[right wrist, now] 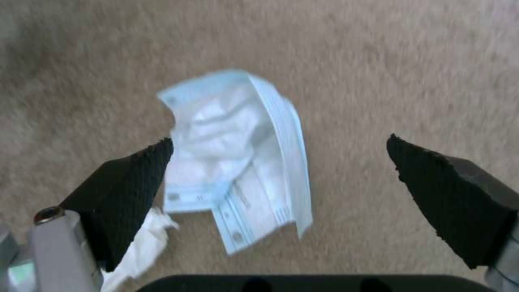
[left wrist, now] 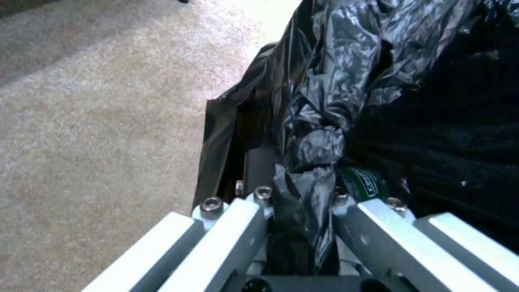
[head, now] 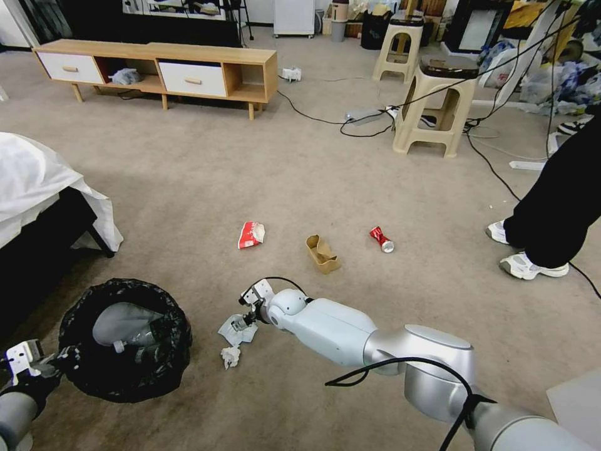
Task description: Pick up the trash bin, then pick up the garbage from the floor and place it into the trash bin.
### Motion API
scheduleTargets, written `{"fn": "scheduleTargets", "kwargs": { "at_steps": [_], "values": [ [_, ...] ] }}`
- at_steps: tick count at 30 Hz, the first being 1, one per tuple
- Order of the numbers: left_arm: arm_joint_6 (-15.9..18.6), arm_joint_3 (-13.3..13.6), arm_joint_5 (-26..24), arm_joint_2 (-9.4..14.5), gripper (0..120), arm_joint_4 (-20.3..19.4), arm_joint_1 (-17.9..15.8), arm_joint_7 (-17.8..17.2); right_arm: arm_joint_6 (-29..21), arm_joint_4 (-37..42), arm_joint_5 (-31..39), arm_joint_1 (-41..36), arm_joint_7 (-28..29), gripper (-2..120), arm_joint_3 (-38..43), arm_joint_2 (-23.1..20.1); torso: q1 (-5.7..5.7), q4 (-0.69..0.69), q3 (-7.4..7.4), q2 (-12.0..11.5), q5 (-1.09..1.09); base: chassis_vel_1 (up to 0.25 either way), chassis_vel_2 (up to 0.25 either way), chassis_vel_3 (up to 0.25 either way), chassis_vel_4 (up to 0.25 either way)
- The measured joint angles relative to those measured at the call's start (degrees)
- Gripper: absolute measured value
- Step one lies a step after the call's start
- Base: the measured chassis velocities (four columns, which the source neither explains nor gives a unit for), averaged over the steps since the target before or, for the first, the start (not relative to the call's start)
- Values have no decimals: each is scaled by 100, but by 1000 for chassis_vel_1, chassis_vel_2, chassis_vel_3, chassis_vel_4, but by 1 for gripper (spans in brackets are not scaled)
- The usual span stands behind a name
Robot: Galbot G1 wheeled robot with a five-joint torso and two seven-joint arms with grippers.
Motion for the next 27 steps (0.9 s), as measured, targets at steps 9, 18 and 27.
{"fn": "scheduleTargets", "kwargs": {
  "at_steps": [9,18,27],
  "values": [
    [-9,35,56,-31,1,27,-28,1,67,-168,-94,-67,-186,100,28,0,0,1,0,0,0,0,0,0,0],
    [-10,74,87,-49,1,46,-81,0,148,-304,-145,-69,-280,100,87,0,0,0,0,0,0,0,0,0,0],
    [-10,144,146,-74,1,53,-118,-6,221,-391,-182,-56,-407,90,132,0,0,0,0,0,0,0,0,0,0]
  ]
}}
